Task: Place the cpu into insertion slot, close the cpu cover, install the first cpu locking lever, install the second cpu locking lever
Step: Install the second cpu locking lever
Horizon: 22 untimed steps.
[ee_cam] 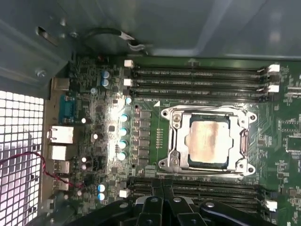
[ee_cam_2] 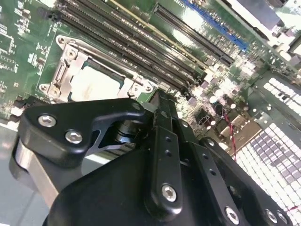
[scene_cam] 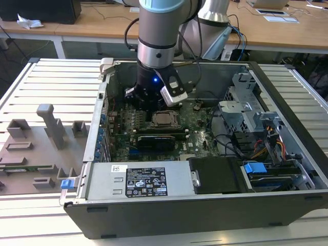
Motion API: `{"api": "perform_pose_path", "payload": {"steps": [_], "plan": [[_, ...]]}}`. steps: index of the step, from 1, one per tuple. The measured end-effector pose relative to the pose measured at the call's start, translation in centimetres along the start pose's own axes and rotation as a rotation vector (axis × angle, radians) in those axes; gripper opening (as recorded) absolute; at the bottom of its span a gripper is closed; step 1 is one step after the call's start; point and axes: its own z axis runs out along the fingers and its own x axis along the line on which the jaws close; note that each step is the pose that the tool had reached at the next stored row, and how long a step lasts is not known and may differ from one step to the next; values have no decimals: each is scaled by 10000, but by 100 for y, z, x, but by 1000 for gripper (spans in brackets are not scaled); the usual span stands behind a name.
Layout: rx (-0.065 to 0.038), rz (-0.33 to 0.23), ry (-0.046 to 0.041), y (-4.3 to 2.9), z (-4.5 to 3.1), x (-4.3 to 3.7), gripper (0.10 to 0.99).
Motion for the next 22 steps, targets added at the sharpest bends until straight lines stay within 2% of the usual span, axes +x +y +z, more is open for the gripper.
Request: {"api": "perform_pose_path", "payload": {"steps": [3, 4, 9, 12, 13, 14, 15, 18, 22], "plan": [[25, 1, 1, 1, 0, -4, 106], [32, 1, 2, -1, -3, -58, 106], [31, 3, 63, -10, -27, -505, 106], [30, 1, 79, 6, -36, -659, 106], [31, 1, 82, 26, -37, -677, 106], [29, 2, 81, 135, -36, -694, 106], [31, 2, 82, 169, -37, -696, 106], [32, 2, 82, 204, -44, -697, 106], [30, 2, 81, 208, -167, -690, 106]]}}
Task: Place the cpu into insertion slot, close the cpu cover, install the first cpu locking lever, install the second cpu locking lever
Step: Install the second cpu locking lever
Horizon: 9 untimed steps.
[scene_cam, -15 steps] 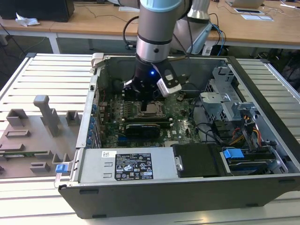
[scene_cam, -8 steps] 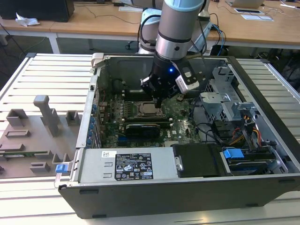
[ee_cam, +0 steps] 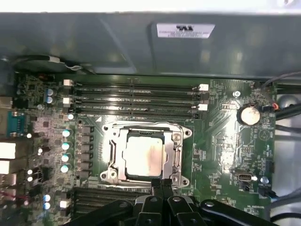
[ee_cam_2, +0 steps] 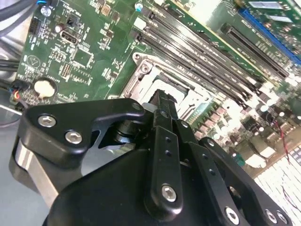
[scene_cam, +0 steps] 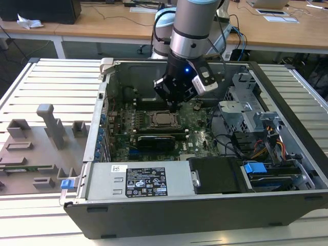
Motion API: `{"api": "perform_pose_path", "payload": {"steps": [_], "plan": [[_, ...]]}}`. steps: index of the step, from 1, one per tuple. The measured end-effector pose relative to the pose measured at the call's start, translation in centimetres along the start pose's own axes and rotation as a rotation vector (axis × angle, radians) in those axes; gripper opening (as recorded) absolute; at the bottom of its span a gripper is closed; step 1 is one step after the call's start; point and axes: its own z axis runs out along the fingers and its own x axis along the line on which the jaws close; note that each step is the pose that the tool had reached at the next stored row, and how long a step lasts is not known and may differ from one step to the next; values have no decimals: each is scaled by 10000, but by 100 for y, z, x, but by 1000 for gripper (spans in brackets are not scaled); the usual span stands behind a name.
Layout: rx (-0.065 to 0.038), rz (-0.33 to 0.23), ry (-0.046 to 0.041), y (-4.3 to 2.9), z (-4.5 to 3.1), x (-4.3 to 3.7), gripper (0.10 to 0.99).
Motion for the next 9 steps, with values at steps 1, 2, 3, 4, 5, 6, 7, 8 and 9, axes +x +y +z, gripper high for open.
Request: {"api": "perform_pose_path", "payload": {"steps": [1, 2, 3, 4, 5, 6, 7, 8, 9], "plan": [[0, 0, 0, 0, -32, 2, 106], [1, 1, 1, 1, -71, 5, 106], [-1, 0, 0, 1, -76, 5, 106], [-2, 0, -1, 1, -76, 5, 106], [-1, 0, 0, 1, -77, 5, 106], [1, 0, 1, 0, -78, 5, 106], [0, 0, 0, 1, -78, 5, 106], [0, 0, 0, 1, -79, 5, 106], [1, 0, 1, 1, -79, 5, 106]]}}
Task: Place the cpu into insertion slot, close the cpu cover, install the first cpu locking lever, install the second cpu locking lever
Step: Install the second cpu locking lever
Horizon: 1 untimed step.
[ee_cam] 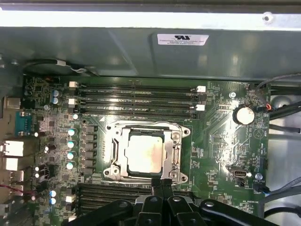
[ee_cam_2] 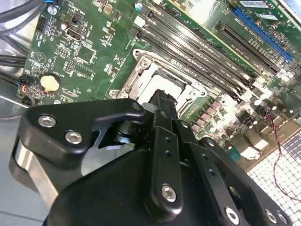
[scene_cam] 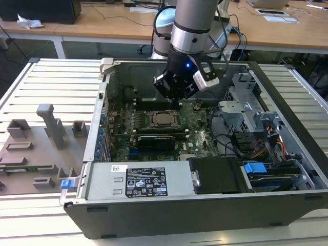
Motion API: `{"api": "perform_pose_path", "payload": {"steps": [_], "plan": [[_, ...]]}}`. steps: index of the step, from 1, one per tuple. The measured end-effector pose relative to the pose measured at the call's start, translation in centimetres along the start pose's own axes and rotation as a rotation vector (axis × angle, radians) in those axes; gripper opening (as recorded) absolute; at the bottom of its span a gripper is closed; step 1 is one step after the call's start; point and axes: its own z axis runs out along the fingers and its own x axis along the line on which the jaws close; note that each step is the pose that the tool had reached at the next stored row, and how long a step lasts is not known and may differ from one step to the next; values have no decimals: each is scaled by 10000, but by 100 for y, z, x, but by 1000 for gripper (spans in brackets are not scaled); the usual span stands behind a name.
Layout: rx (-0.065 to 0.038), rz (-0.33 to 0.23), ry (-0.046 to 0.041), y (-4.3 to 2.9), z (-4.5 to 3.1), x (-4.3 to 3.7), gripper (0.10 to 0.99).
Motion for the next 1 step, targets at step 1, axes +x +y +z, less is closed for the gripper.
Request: {"api": "perform_pose_path", "payload": {"steps": [1], "plan": [[-1, -1, 0, 0, 0, 0, 106]]}}
